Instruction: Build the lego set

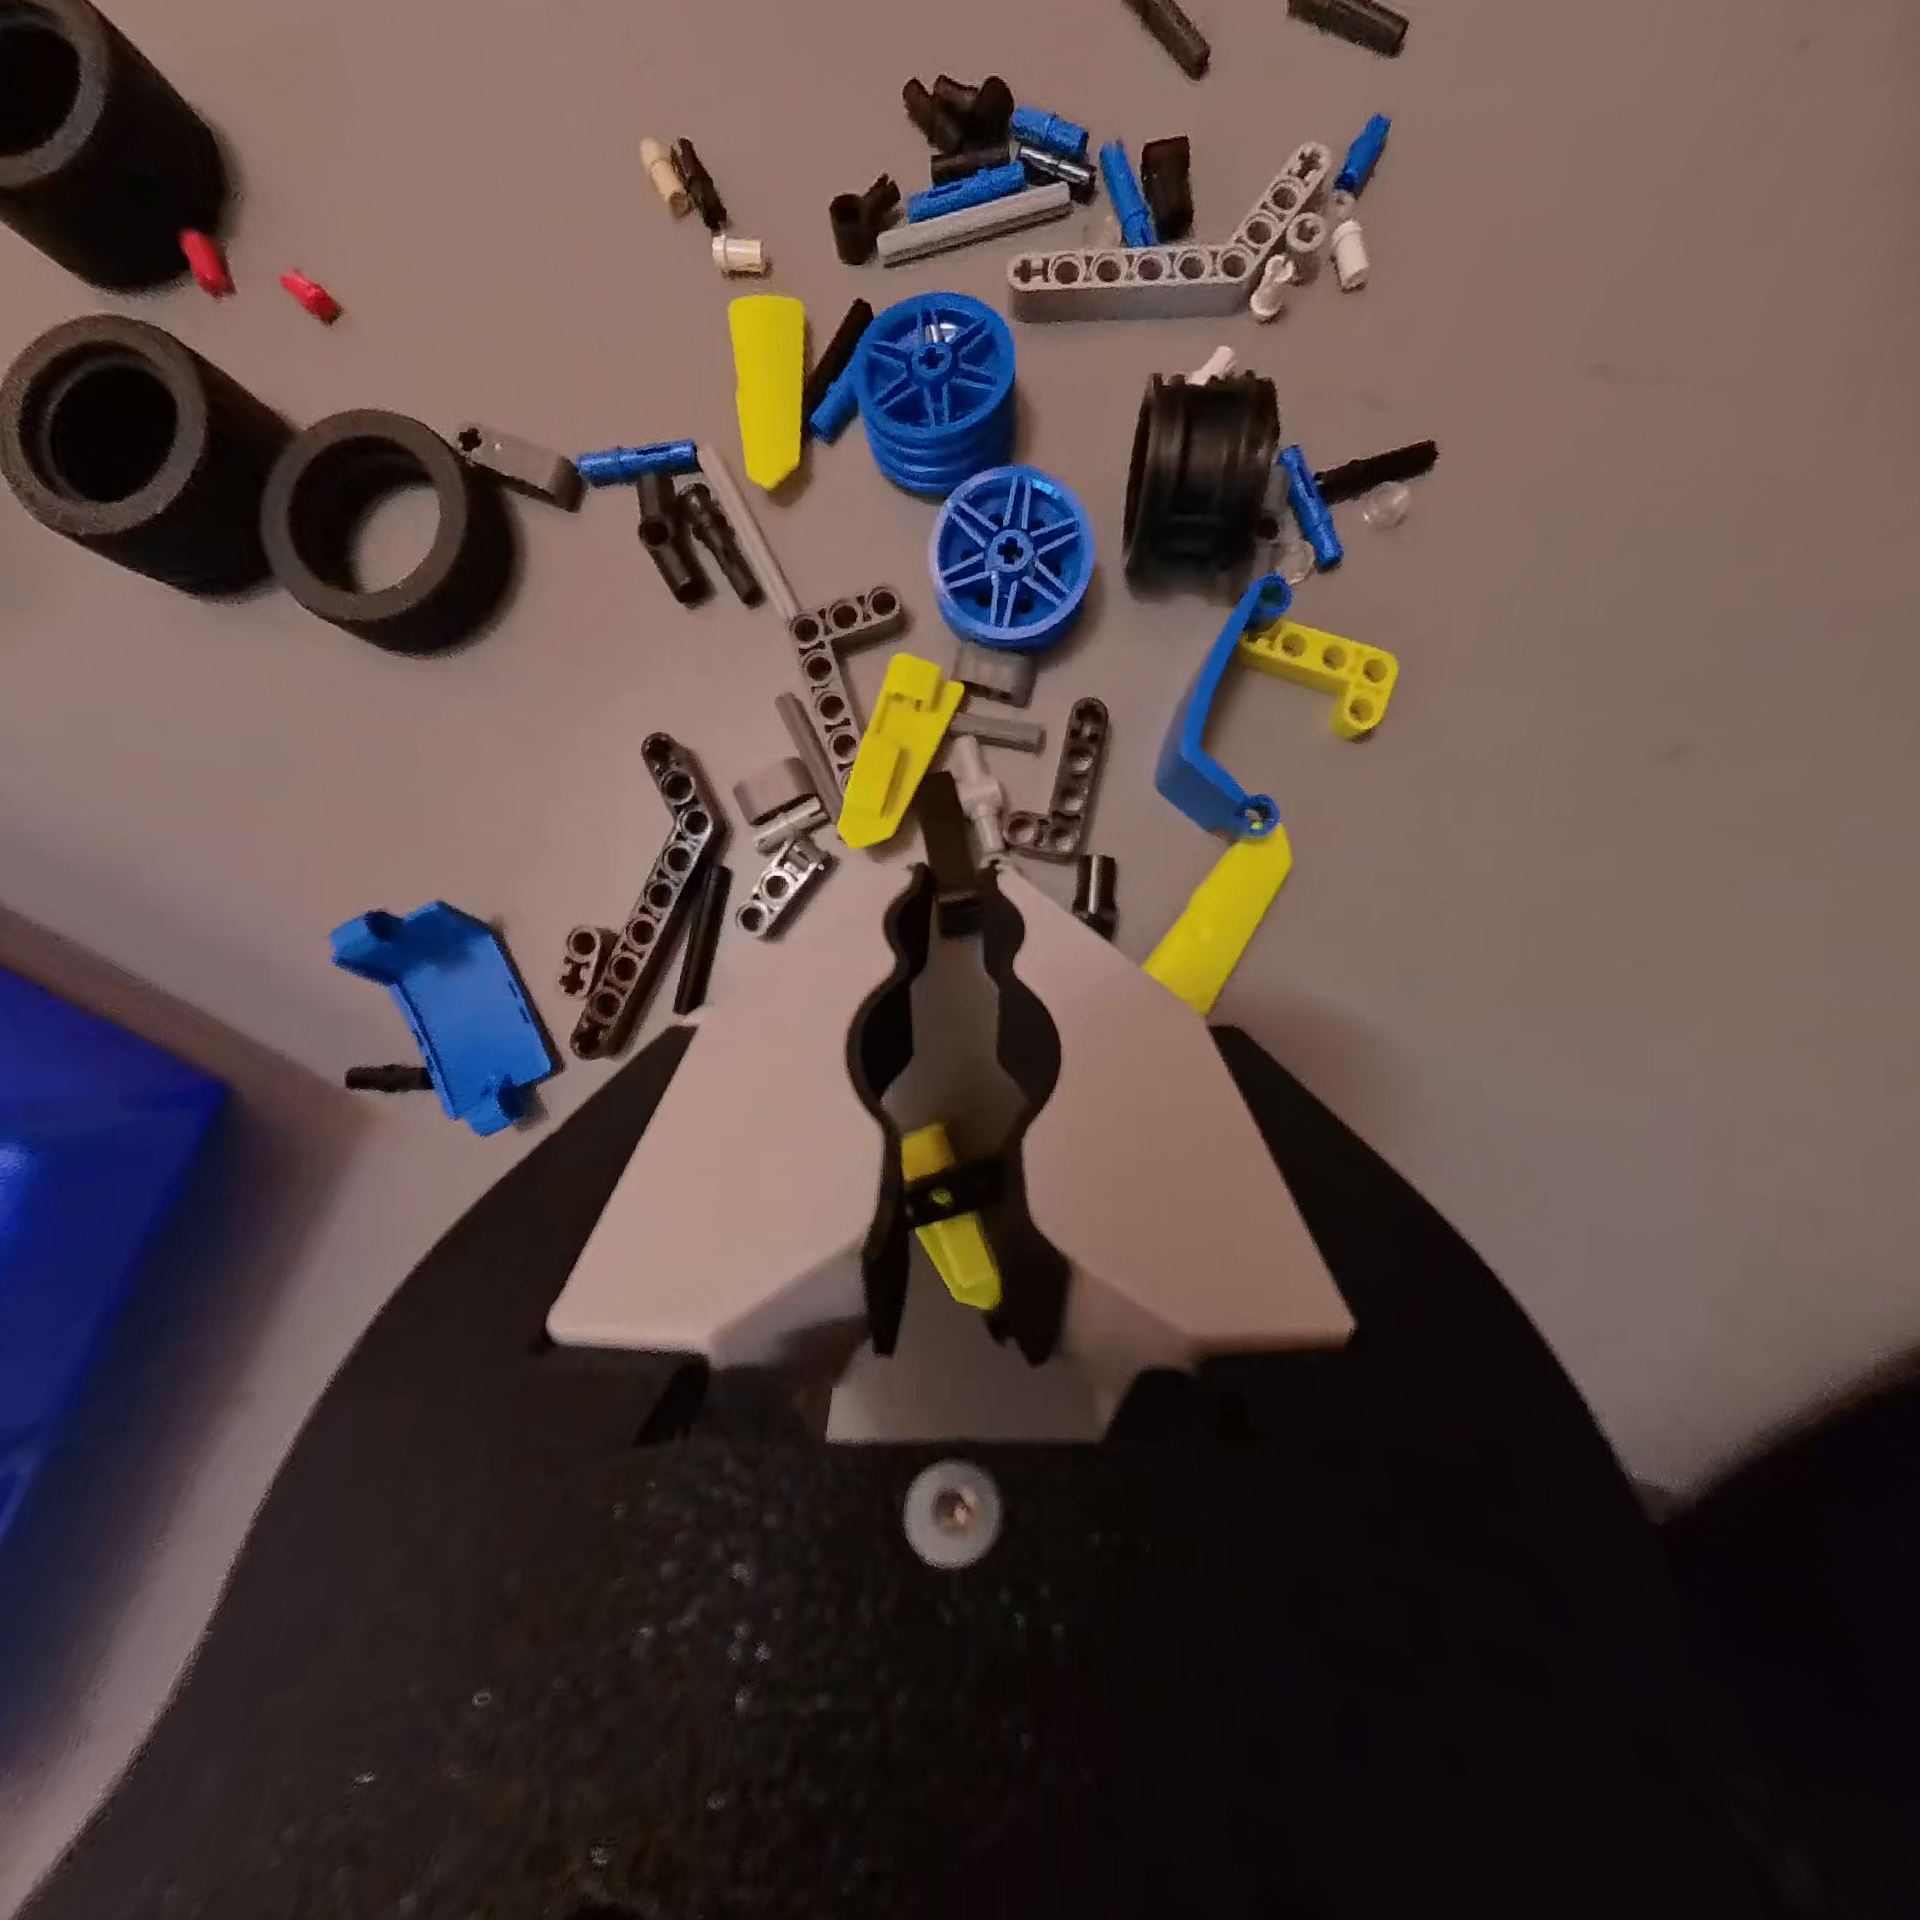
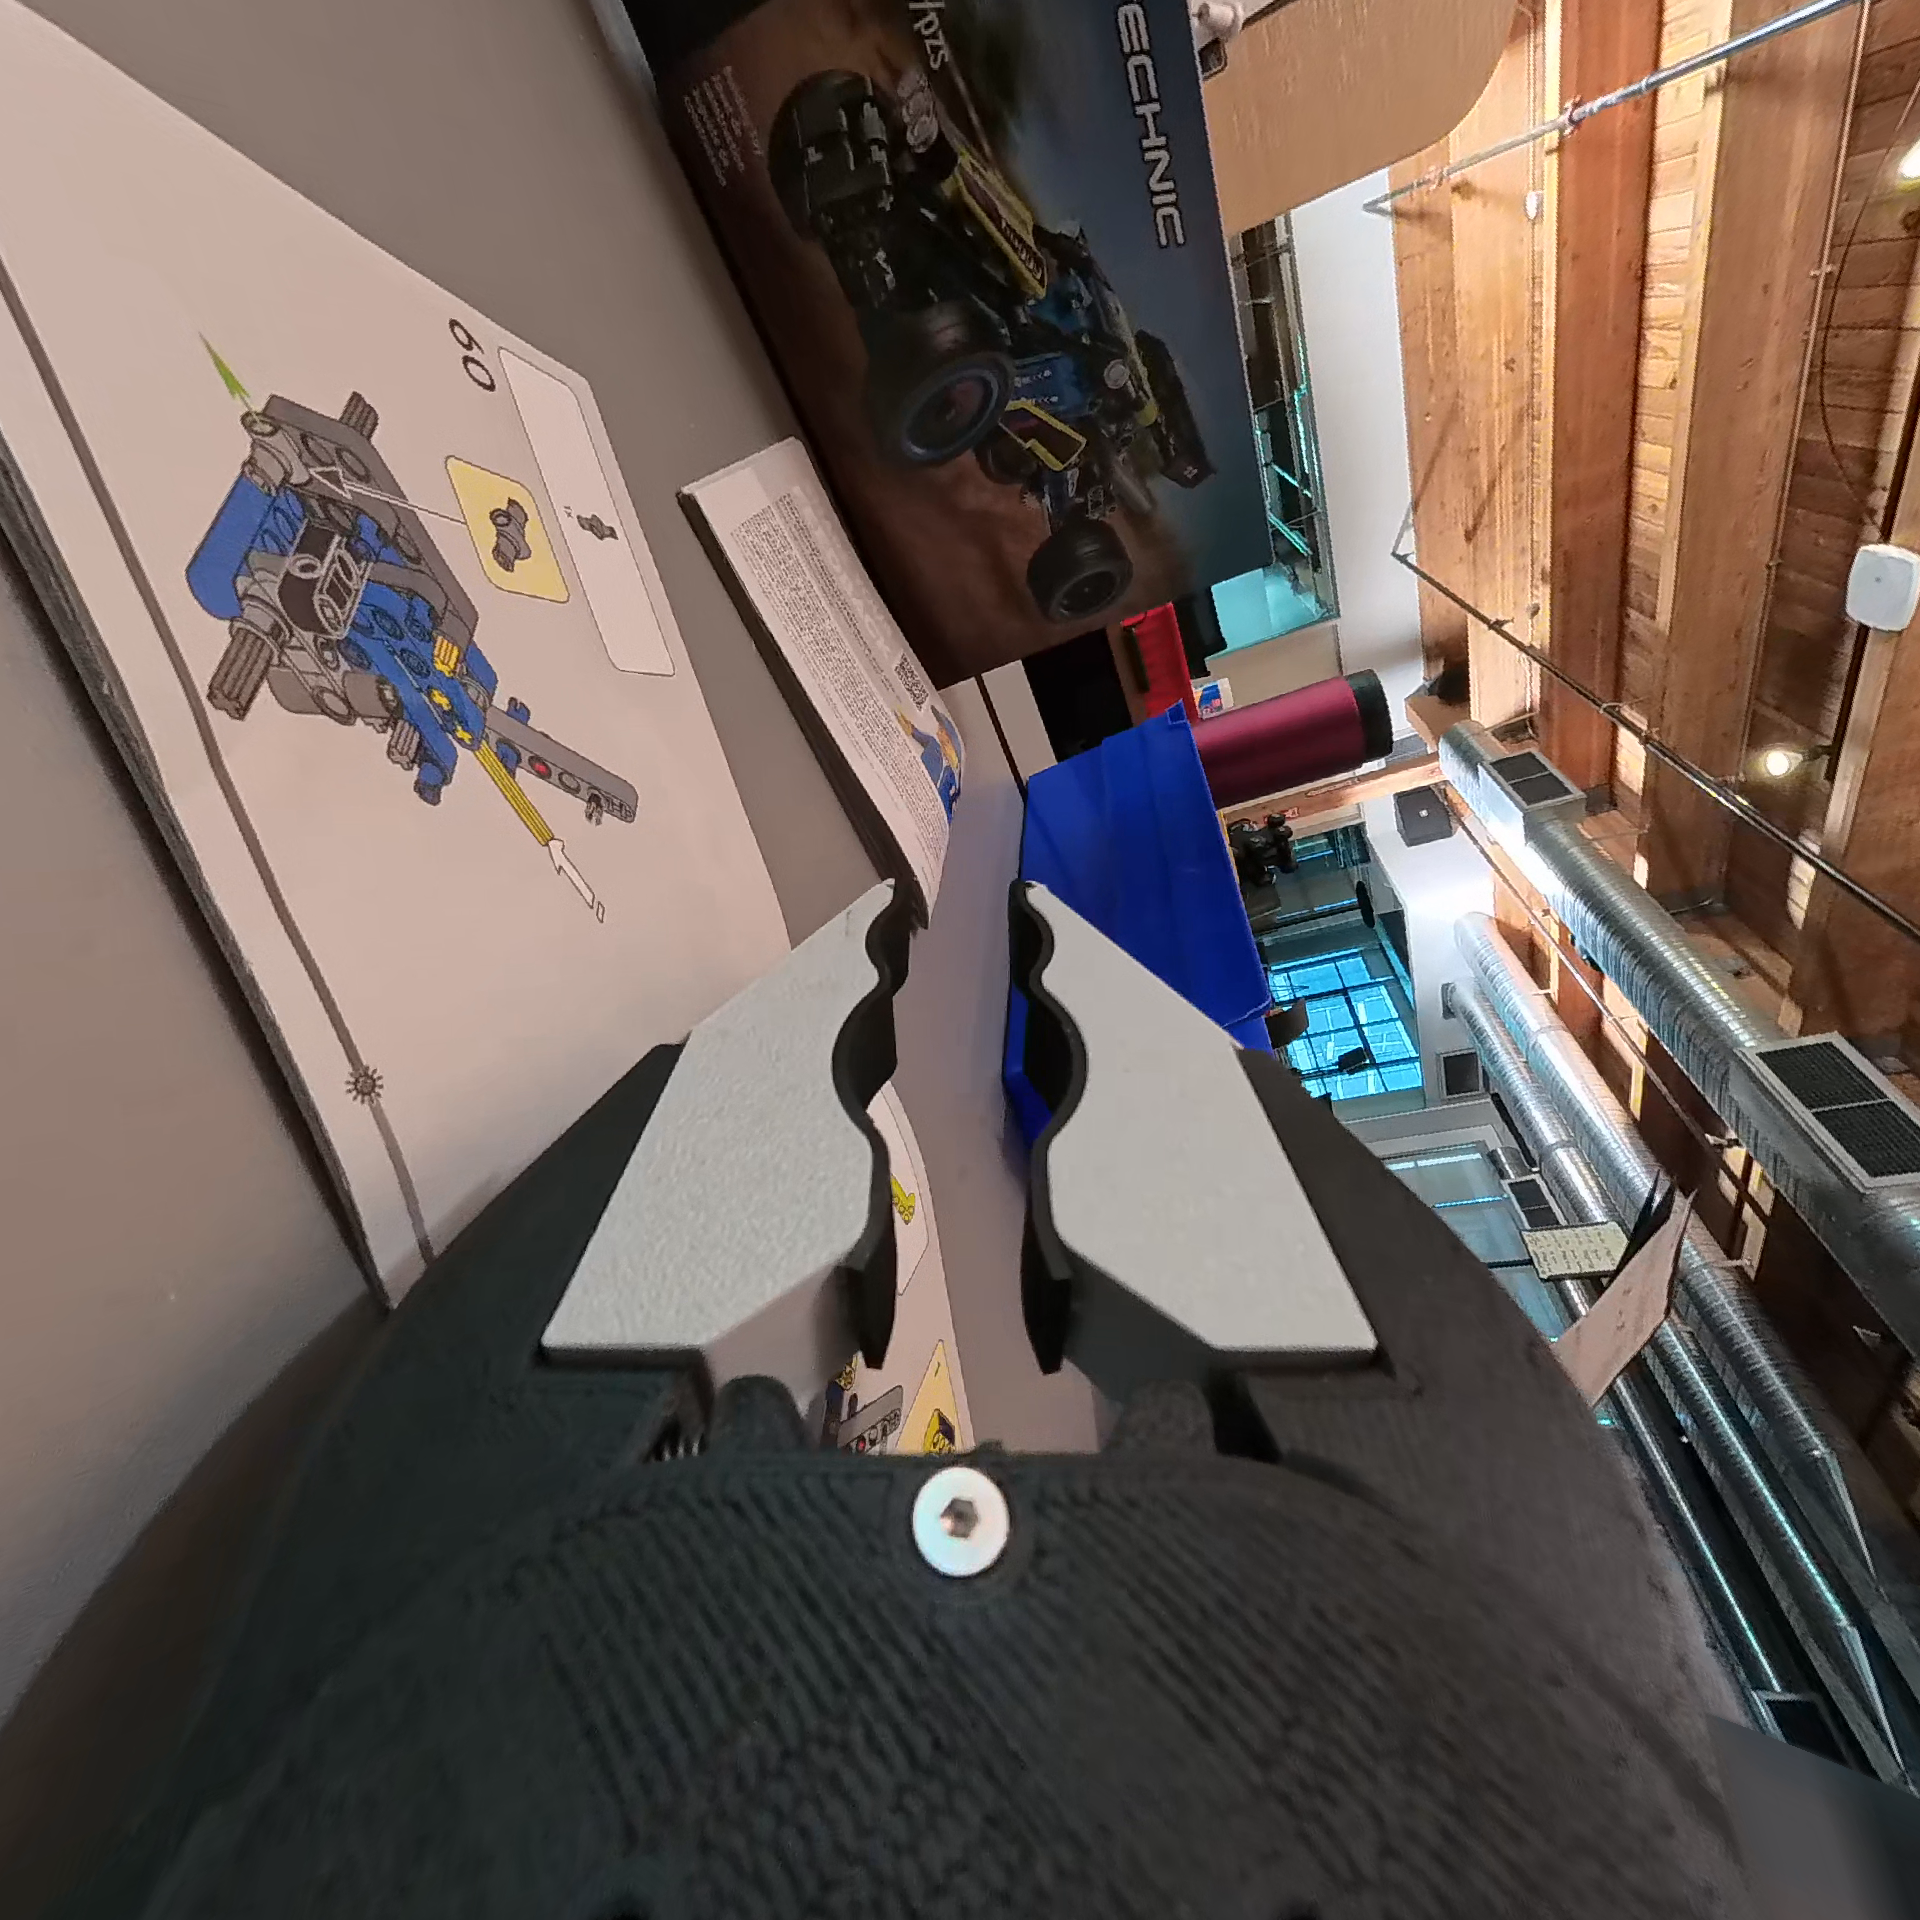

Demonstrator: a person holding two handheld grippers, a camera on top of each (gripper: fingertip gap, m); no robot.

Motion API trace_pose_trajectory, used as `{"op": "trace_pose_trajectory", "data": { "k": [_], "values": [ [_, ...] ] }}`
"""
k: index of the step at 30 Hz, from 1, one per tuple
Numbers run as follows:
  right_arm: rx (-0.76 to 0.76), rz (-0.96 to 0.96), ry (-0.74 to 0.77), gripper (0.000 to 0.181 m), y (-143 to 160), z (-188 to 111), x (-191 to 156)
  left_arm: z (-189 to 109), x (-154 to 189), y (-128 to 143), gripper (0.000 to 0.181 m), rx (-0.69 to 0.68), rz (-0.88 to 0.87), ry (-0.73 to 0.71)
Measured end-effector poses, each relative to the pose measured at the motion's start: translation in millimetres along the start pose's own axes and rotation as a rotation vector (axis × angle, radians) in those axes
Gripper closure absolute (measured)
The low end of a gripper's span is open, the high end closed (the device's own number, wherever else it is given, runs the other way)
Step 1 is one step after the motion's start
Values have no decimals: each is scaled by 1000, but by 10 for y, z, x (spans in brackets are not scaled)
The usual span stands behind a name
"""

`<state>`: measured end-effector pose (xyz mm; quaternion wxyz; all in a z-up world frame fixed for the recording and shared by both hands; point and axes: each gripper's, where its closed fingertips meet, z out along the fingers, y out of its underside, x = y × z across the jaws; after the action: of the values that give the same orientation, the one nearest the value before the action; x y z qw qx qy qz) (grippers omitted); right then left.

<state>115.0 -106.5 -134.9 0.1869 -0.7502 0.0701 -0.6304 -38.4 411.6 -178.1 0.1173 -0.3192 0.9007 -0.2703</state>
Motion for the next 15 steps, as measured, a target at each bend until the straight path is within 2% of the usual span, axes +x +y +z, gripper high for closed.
{"op": "trace_pose_trajectory", "data": {
  "k": [3,5,7,10,15],
  "values": [
    [0,1,-6,165,3,4,-10,17,-16,-20,176,10,-13,-5],
    [-1,0,-10,165,4,7,-18,6,-105,-7,165,4,-26,-54],
    [1,1,-9,166,2,3,-13,-23,-133,-11,167,5,-3,-80],
    [0,3,-6,166,7,2,-5,-42,48,-173,177,76,46,3],
    [-1,0,-12,166,9,5,-17,95,62,-94,177,-45,50,-8]
  ]
}}
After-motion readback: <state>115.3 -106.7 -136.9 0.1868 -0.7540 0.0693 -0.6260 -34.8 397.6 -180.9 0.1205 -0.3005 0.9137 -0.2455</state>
